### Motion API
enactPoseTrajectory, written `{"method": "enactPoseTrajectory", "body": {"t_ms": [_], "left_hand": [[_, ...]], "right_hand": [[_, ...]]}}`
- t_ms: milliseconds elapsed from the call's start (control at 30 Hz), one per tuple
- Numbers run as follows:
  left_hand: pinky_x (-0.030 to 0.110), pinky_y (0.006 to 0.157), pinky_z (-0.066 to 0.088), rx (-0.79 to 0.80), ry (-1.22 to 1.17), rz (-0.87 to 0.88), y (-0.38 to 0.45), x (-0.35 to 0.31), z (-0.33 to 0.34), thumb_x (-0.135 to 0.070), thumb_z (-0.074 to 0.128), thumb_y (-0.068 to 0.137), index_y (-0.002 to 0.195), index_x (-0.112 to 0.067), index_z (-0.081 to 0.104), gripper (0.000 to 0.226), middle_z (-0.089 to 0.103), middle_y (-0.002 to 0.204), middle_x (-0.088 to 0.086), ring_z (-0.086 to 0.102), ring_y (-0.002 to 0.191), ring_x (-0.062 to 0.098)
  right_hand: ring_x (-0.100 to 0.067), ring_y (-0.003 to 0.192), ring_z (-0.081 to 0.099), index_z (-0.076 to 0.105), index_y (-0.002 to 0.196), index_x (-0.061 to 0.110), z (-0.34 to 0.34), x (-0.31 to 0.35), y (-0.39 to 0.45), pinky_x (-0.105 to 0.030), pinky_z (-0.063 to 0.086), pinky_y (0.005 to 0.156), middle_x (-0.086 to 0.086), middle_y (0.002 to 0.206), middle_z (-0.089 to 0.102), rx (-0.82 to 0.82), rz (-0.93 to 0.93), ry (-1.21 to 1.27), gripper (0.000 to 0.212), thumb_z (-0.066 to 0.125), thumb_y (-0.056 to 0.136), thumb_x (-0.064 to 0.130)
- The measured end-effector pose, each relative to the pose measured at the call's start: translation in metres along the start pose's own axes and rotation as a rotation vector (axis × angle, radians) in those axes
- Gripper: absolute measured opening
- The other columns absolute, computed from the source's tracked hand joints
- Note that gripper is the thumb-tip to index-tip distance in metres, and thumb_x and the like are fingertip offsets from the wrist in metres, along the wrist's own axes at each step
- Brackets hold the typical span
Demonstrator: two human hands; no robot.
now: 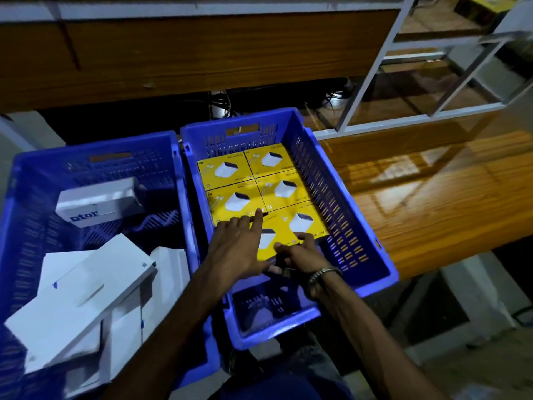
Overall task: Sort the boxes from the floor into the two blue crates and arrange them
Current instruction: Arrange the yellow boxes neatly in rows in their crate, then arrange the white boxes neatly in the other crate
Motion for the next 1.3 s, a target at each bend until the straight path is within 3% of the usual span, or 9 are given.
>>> {"method": "enactPoseTrajectory", "body": {"t_ms": [233, 367, 467, 567, 733, 900, 1133, 1233, 1300], "left_hand": [[0.052, 0.116, 0.033, 0.101, 0.106, 0.021, 0.014, 0.011, 0.006, -0.073, 0.078, 0.065, 0.157, -0.022, 0.027, 0.117, 0.05, 0.147, 0.01, 0.049, 0.135, 0.034], [0.056, 0.115, 0.033, 0.263, 0.165, 0.002, 0.021, 0.015, 0.017, -0.078, 0.076, 0.067, 0.16, -0.017, 0.022, 0.123, 0.047, 0.15, 0.014, 0.05, 0.135, 0.036], [0.049, 0.097, 0.046, 0.322, 0.14, -0.03, 0.029, 0.017, 0.019, -0.069, 0.085, 0.063, 0.152, -0.017, 0.033, 0.116, 0.051, 0.142, 0.011, 0.057, 0.126, 0.035], [0.041, 0.078, 0.044, 0.31, 0.149, -0.049, 0.033, 0.015, 0.02, -0.057, 0.089, 0.066, 0.146, -0.016, 0.04, 0.102, 0.05, 0.138, 0.012, 0.06, 0.12, 0.035], [0.038, 0.077, 0.044, 0.209, 0.215, -0.053, 0.038, 0.008, 0.022, -0.044, 0.086, 0.074, 0.142, -0.012, 0.041, 0.088, 0.049, 0.135, 0.013, 0.057, 0.117, 0.035], [0.042, 0.085, 0.058, 0.272, 0.255, -0.059, 0.044, 0.005, 0.026, -0.054, 0.096, 0.057, 0.147, -0.011, 0.029, 0.12, 0.044, 0.137, 0.013, 0.052, 0.12, 0.034], [0.06, 0.098, 0.051, 0.27, 0.334, -0.105, 0.054, 0.004, 0.036, -0.057, 0.096, 0.054, 0.157, -0.013, 0.013, 0.139, 0.033, 0.147, 0.014, 0.042, 0.131, 0.036], [0.078, 0.107, 0.031, 0.253, 0.324, -0.115, 0.052, 0.007, 0.038, -0.06, 0.094, 0.054, 0.162, -0.017, -0.002, 0.151, 0.008, 0.161, 0.021, 0.013, 0.151, 0.046], [0.081, 0.107, 0.028, 0.291, 0.28, -0.16, 0.053, 0.012, 0.042, -0.059, 0.095, 0.053, 0.161, -0.014, -0.019, 0.164, -0.008, 0.165, 0.028, -0.002, 0.154, 0.052]], "right_hand": [[-0.03, 0.08, 0.061, 0.037, 0.133, 0.016, 0.012, -0.009, 0.016, -0.053, 0.056, 0.086, -0.009, 0.121, 0.052, 0.162, 0.229, 0.135, 0.027, 0.04, 0.108, 0.005], [-0.037, 0.092, 0.066, 0.03, 0.152, 0.017, 0.007, -0.018, 0.026, -0.053, 0.064, 0.073, -0.008, 0.132, 0.047, 0.187, 0.314, 0.124, 0.042, 0.037, 0.11, 0.011], [-0.042, 0.102, 0.068, 0.021, 0.158, 0.02, 0.012, -0.021, 0.034, -0.053, 0.062, 0.08, -0.006, 0.137, 0.047, 0.204, 0.293, 0.01, 0.052, 0.036, 0.109, 0.008], [-0.034, 0.076, 0.066, 0.025, 0.147, 0.017, 0.014, -0.018, 0.046, -0.049, 0.06, 0.072, -0.012, 0.115, 0.056, 0.166, 0.191, -0.166, 0.05, 0.049, 0.105, 0.007], [-0.023, 0.055, 0.054, 0.025, 0.116, 0.015, 0.01, -0.01, 0.065, -0.037, 0.051, 0.057, -0.013, 0.081, 0.056, 0.103, -0.071, -0.592, 0.042, 0.063, 0.101, 0.027], [-0.033, 0.101, 0.065, 0.042, 0.119, 0.012, 0.001, 0.006, 0.076, -0.034, 0.044, 0.076, -0.011, 0.117, 0.064, 0.055, -0.236, -1.033, 0.058, 0.074, 0.089, 0.048], [-0.028, 0.096, 0.07, 0.063, 0.086, 0.017, -0.022, 0.049, 0.08, -0.034, 0.051, 0.075, -0.009, 0.096, 0.074, -0.004, -0.439, -1.213, 0.036, 0.083, 0.078, 0.046], [-0.023, 0.098, 0.07, 0.063, 0.106, 0.021, -0.038, 0.068, 0.068, -0.032, 0.054, 0.078, -0.002, 0.101, 0.075, -0.027, -0.626, -1.219, 0.051, 0.088, 0.072, 0.049], [-0.027, 0.123, 0.056, 0.056, 0.132, 0.024, -0.037, 0.07, 0.065, -0.041, 0.053, 0.095, -0.006, 0.131, 0.06, 0.007, -0.705, -1.356, 0.082, 0.092, 0.063, 0.051]]}}
Point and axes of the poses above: each hand's wrist, its own y-axis towards the middle knuckle, its own z-axis out of the palm, x = y × z, the point moved 8 cm from there along y, towards the middle knuckle
